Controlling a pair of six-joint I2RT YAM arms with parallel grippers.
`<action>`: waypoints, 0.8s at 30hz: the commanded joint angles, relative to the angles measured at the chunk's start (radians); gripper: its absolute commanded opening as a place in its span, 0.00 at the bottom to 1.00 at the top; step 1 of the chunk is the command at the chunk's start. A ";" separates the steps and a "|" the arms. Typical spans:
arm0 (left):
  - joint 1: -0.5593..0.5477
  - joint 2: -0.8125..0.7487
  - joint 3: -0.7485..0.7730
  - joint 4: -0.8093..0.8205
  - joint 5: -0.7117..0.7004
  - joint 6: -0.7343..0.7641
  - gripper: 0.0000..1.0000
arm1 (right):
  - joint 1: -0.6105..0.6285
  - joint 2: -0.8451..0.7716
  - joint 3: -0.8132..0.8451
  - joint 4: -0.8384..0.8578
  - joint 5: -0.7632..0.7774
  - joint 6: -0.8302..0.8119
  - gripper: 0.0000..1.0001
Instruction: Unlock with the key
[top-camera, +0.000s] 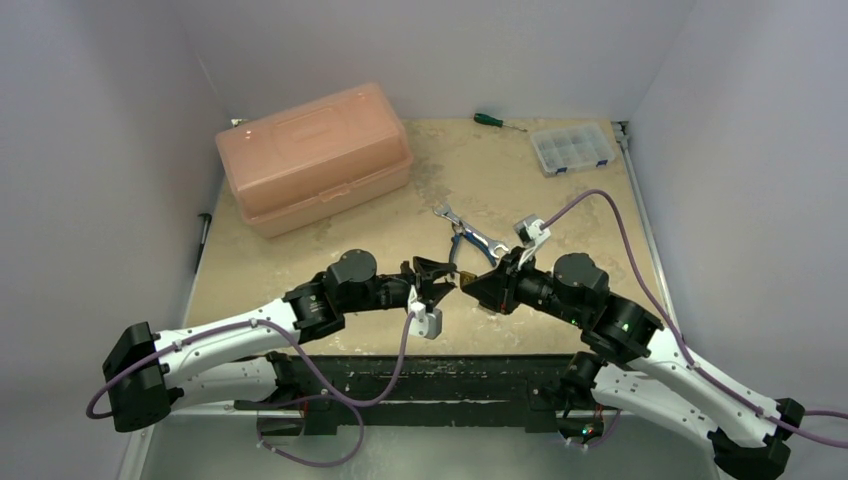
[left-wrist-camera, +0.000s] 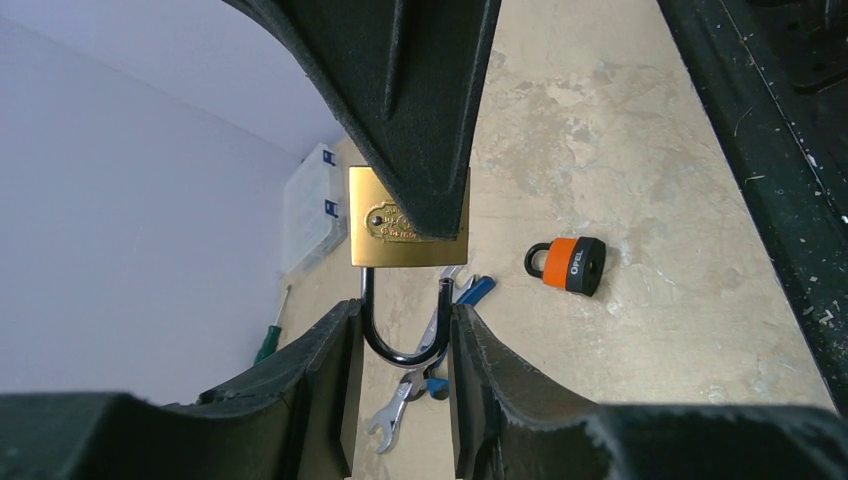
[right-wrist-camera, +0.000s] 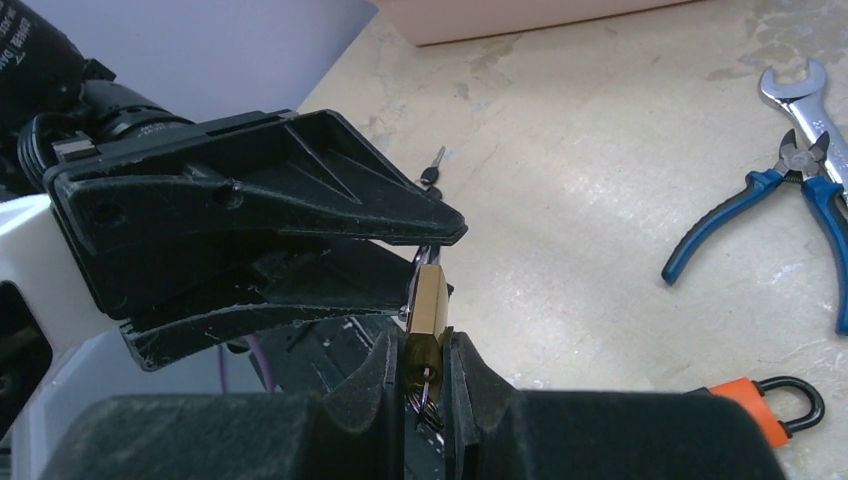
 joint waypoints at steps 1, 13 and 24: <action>-0.011 0.006 0.037 -0.027 0.115 0.014 0.00 | 0.008 -0.013 0.062 0.147 -0.102 -0.071 0.00; -0.011 -0.065 -0.048 0.194 0.003 -0.075 0.49 | 0.009 0.009 0.031 0.143 -0.095 -0.078 0.00; -0.011 -0.087 -0.070 0.249 -0.092 -0.044 0.48 | 0.009 0.005 -0.006 0.145 -0.109 -0.059 0.00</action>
